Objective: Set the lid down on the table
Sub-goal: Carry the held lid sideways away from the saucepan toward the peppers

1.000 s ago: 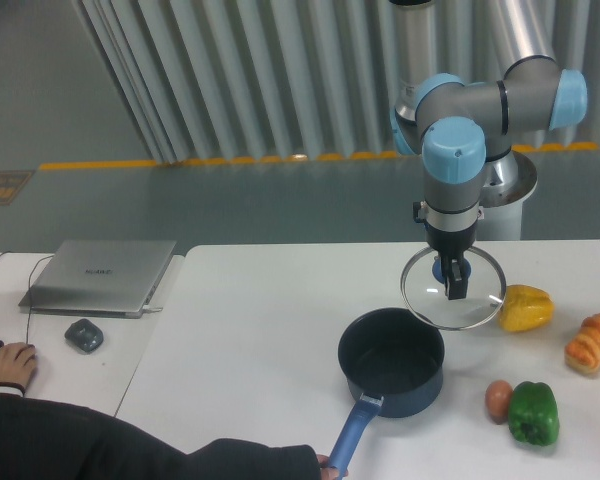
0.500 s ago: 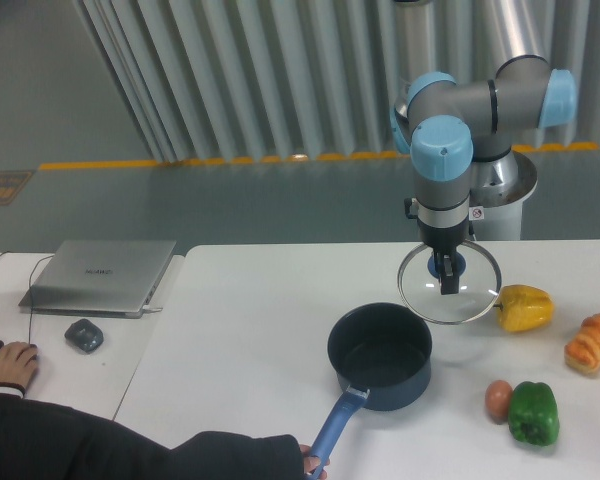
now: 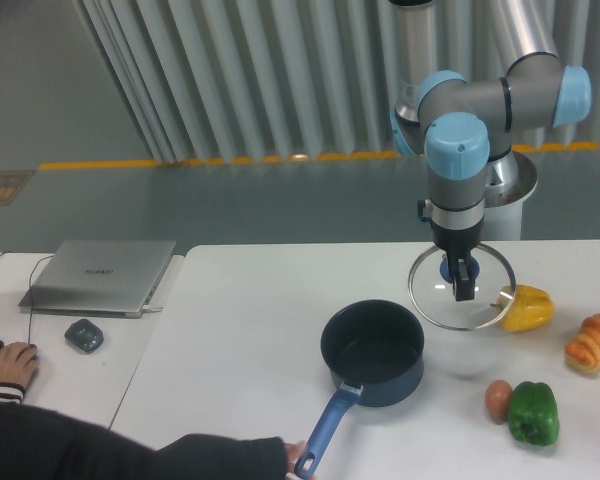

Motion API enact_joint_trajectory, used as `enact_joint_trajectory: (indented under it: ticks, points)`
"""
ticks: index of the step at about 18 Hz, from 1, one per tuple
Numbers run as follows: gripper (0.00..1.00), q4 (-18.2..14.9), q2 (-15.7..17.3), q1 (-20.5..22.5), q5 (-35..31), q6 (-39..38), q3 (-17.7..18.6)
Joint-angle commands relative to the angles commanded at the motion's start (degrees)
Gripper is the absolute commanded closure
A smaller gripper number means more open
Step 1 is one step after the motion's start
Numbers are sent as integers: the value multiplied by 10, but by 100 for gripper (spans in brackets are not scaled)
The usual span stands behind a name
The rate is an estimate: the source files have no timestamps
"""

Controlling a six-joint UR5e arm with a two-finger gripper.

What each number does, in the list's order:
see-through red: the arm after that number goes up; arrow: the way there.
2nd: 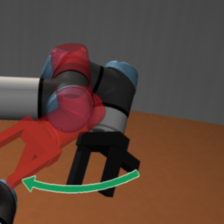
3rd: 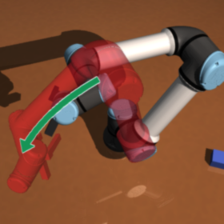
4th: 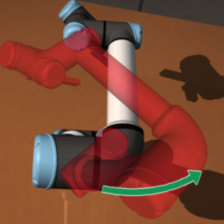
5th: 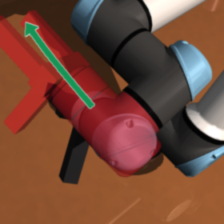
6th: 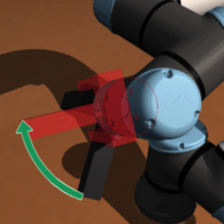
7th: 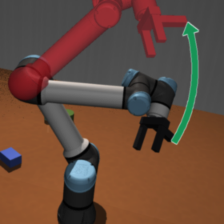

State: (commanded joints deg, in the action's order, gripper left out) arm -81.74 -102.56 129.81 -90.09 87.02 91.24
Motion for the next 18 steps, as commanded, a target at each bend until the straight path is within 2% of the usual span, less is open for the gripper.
enact_joint_trajectory:
  ticks: [6,10,18]
  points:
    - [48,3,-14,11,6,-1,-6]
    - [48,55,-28,25,38,-9,-5]
    - [49,80,-55,26,37,-18,-4]
